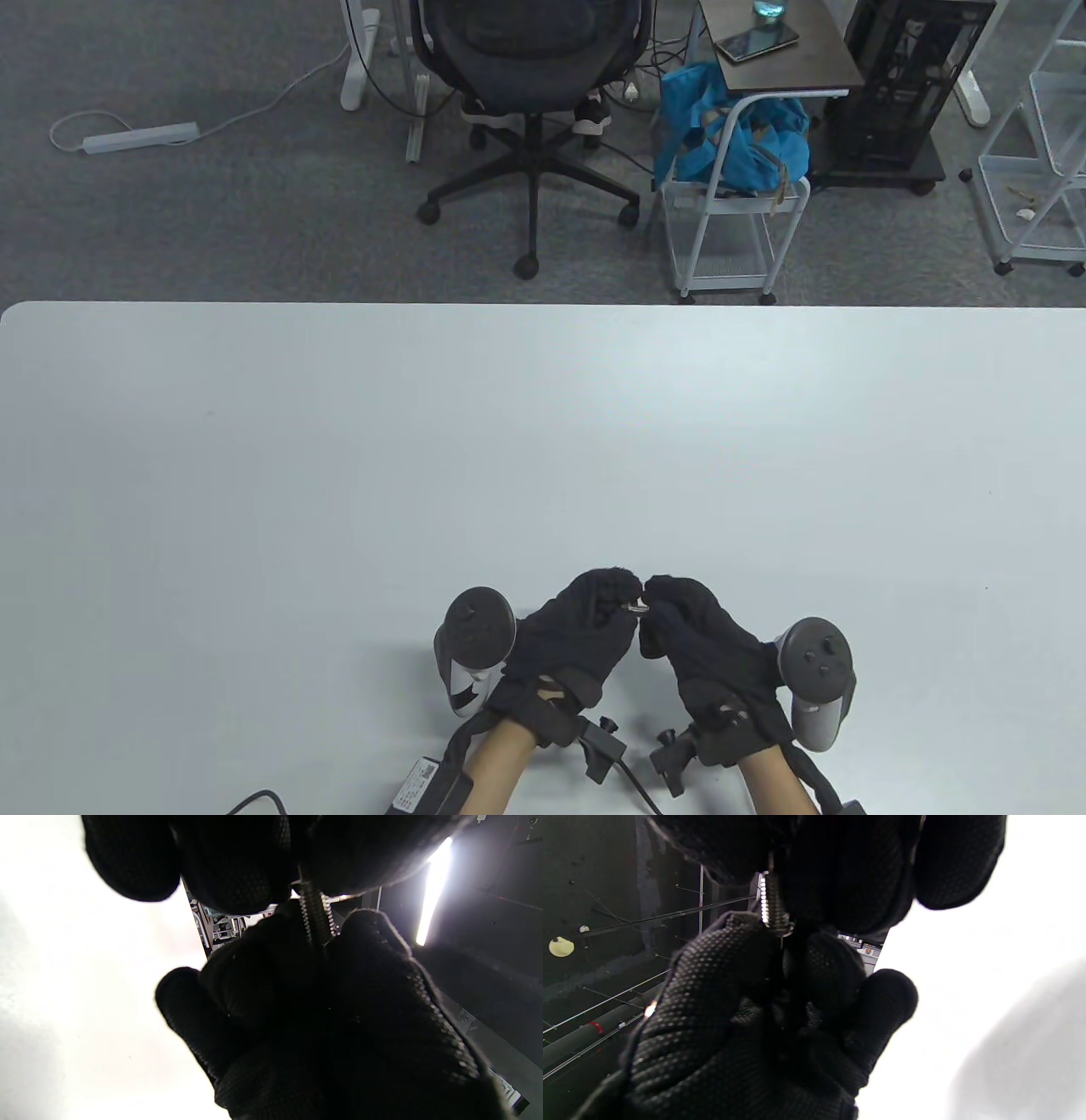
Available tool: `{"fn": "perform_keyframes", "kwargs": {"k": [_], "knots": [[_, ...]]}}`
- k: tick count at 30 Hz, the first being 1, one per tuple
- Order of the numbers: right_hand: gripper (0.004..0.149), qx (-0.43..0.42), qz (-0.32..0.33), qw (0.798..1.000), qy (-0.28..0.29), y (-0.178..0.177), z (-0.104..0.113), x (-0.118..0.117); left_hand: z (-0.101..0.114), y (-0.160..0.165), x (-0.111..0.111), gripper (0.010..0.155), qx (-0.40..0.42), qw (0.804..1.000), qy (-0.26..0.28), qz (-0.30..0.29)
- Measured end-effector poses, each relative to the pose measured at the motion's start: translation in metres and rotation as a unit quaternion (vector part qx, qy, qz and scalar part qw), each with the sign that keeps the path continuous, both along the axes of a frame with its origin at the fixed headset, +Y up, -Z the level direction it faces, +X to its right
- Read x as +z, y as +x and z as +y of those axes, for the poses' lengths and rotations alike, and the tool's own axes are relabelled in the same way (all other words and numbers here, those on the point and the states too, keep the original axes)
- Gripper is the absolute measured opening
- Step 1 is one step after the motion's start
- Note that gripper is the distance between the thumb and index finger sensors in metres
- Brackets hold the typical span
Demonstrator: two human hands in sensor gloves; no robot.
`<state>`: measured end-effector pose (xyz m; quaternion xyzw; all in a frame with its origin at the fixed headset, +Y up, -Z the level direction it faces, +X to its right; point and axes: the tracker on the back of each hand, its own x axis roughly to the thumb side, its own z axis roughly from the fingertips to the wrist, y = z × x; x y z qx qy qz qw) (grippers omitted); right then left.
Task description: Unscrew nut from screw
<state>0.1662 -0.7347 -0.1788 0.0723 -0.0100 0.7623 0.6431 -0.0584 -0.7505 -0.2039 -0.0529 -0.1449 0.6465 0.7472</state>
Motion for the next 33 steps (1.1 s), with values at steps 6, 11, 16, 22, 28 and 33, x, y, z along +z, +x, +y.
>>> {"fn": "perform_keyframes", "kwargs": {"k": [6,11,16,22,28,33], "knots": [[0.046,-0.01,0.012,1.0,0.008,-0.001,0.001,0.0,0.0,-0.001,0.0,0.051,0.006,1.0,-0.003,0.008],[0.059,-0.013,0.03,0.999,-0.004,-0.001,-0.001,-0.002,0.0,-0.001,0.0,0.05,0.012,1.0,-0.002,0.015],[0.073,-0.019,0.006,0.998,-0.058,0.003,-0.013,-0.001,0.002,0.0,0.001,0.049,0.014,1.0,0.011,0.01],[0.057,-0.013,0.004,0.999,-0.043,0.001,-0.009,-0.001,0.002,-0.001,0.001,0.048,0.016,1.0,0.011,0.011],[0.055,-0.025,0.014,0.999,-0.015,0.001,-0.004,-0.002,0.002,-0.002,0.001,0.049,0.016,1.0,0.005,0.02],[0.053,-0.015,0.002,1.0,0.003,0.001,-0.002,-0.002,0.002,-0.002,0.001,0.049,0.017,1.0,0.003,0.02]]}}
